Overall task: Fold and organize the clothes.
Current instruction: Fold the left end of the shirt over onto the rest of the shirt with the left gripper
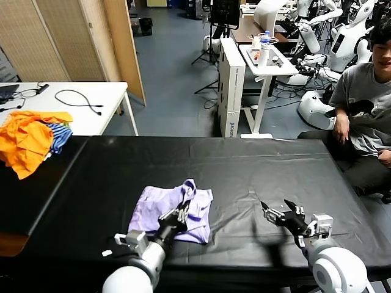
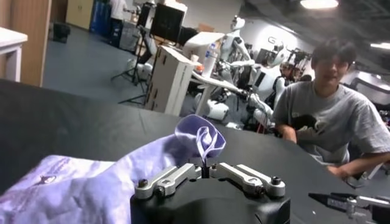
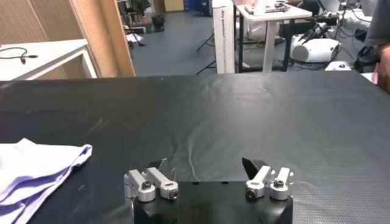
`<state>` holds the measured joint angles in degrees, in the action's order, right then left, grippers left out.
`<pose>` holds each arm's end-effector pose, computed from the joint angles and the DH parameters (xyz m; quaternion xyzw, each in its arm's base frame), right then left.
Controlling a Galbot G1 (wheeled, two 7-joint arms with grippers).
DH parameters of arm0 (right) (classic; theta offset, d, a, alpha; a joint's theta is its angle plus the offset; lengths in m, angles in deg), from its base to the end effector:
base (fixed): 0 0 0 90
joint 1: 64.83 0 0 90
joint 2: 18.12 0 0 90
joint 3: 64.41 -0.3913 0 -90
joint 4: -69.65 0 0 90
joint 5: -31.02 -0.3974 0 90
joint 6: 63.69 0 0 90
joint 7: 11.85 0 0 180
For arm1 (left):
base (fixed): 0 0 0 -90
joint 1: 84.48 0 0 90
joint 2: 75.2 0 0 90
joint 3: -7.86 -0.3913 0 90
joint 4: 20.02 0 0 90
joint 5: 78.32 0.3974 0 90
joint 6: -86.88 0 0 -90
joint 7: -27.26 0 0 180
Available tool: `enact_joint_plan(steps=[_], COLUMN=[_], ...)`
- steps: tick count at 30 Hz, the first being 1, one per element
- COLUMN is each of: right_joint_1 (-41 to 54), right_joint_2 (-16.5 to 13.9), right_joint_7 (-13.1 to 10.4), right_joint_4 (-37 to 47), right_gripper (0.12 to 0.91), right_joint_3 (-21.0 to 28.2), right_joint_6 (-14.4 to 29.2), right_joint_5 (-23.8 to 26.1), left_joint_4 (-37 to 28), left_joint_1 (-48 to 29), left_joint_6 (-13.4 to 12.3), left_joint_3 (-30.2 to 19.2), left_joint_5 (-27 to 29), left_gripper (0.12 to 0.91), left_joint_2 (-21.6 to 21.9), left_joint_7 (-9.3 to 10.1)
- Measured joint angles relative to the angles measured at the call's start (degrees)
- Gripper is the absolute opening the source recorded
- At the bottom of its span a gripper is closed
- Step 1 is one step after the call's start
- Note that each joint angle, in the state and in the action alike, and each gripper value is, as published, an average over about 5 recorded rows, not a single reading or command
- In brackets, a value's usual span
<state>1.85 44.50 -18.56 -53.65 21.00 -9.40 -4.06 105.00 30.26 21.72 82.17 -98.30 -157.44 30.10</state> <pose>0.2480 -0.1032 -0.2610 0.0641 -0.9677 -0.0259 0.2425 0.2119 -0.0652 -0.2888 -0.1742 -0.9617 0.1373 0.1611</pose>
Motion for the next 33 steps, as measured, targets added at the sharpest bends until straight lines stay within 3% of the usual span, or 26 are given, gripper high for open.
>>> enact_joint_plan(steps=[6,9,16,20,22,27,33], right_joint_1=[0.6,0.9,-0.2,-0.3,0.2,3.1,8.1], right_joint_2=[-0.3,-0.8,-2.7,-4.4,-5.2,-6.3,-4.8], right_joint_7=[1.0,2.3,7.4,9.7,10.2,9.9,7.7], right_joint_4=[0.4,0.3,0.1,-1.1,-1.9,-2.2,1.0], right_gripper=[0.907,0.907,0.907,0.907,0.907,0.907,0.907], right_joint_3=[1.2,2.0,4.4,6.3,7.7,13.3,20.8], right_joint_6=[0.5,1.0,5.0,6.5,6.8,6.9,6.9], right_joint_5=[1.0,1.3,1.3,0.9,0.9,2.4,2.8], left_joint_4=[-2.9,-3.7,-2.8,-0.7,0.1,1.0,1.0], left_joint_1=[-0.4,-0.2,-0.1,-1.0,-1.4,-2.6,-2.0], left_joint_6=[-1.3,-1.5,-1.1,-2.1,-3.0,-4.3,-5.1], left_joint_3=[-1.4,-2.4,-3.0,-1.6,-0.2,4.7,8.7], left_joint_5=[1.6,2.2,-2.1,-5.6,-5.7,-5.0,-2.8], left_gripper=[0.169,0.231,0.656,0.855,0.894,0.906,0.907], left_joint_2=[-1.5,-2.4,-3.0,-1.6,-0.8,2.2,4.4], left_joint_7=[0.01,-0.29,-0.68,-1.4,-1.68,-1.18,-0.98])
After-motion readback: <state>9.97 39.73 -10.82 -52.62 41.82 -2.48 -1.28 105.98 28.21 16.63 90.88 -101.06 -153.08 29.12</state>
